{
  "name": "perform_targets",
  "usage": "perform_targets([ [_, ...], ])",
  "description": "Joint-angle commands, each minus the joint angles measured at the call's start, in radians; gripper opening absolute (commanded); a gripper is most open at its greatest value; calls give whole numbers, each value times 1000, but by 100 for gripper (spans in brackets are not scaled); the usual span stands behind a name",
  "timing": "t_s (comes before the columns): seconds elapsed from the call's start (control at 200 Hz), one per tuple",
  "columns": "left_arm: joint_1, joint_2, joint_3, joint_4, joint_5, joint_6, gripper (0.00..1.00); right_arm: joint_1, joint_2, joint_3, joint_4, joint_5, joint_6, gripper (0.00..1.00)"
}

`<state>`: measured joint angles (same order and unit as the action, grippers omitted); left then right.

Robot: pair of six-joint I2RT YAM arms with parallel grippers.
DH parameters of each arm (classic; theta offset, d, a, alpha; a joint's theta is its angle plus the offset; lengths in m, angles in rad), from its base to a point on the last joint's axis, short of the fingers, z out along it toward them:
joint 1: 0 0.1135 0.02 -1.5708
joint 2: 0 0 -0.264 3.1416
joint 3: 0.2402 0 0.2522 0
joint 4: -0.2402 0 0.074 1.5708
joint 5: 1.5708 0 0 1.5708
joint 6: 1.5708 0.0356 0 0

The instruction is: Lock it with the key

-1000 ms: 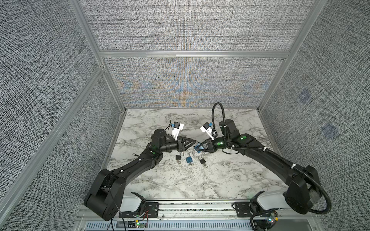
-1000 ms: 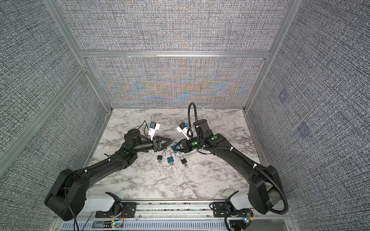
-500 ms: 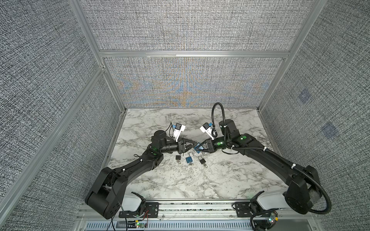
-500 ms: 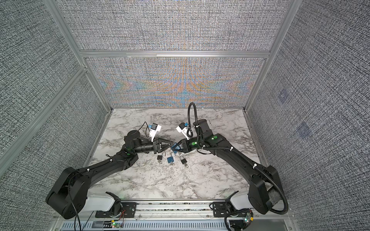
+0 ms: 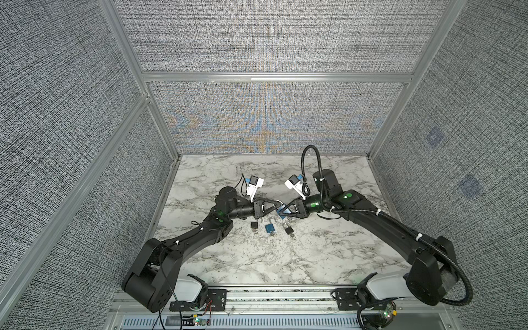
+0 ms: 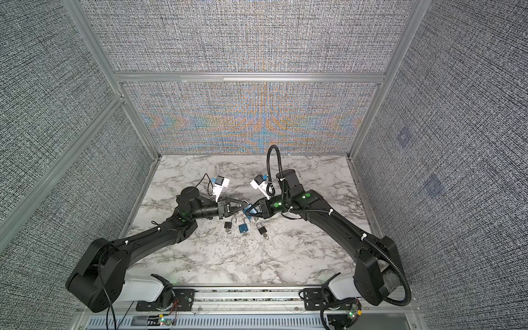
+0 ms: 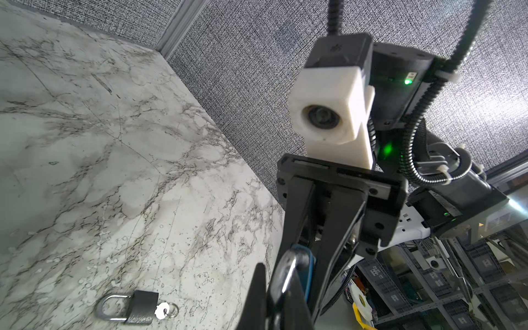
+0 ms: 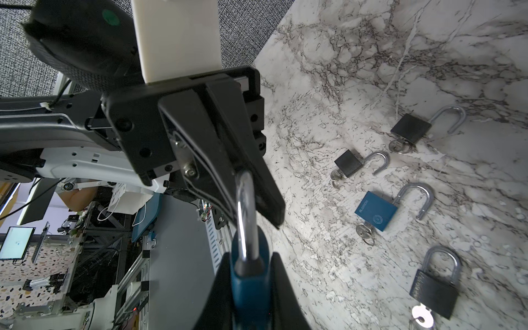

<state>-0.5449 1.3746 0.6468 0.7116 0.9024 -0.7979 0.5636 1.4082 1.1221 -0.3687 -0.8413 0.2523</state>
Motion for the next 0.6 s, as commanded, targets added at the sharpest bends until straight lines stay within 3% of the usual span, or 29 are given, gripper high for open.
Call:
perform_targets([
  [0.0,-9,-2,-11,45,2,39,0,4,-6,-1,58,36,69,0],
  [0.04,-9,-5,-17,56,-12,30,0,3,-13,-8,66,47,72,0],
  [0.16,-9,-25,-33,57,-84,13,0,-14,-35,-43,111,69,99,44],
  [0.215,-9,-37,-35,48,-120,3,0,-29,-49,-69,139,60,115,54],
  [0.33,-9,-60,-28,31,-164,-10,0,-78,-95,-139,230,35,172,61],
  [0.595,-10,-72,27,-17,-218,-64,0,-110,-145,-248,346,-2,232,62],
])
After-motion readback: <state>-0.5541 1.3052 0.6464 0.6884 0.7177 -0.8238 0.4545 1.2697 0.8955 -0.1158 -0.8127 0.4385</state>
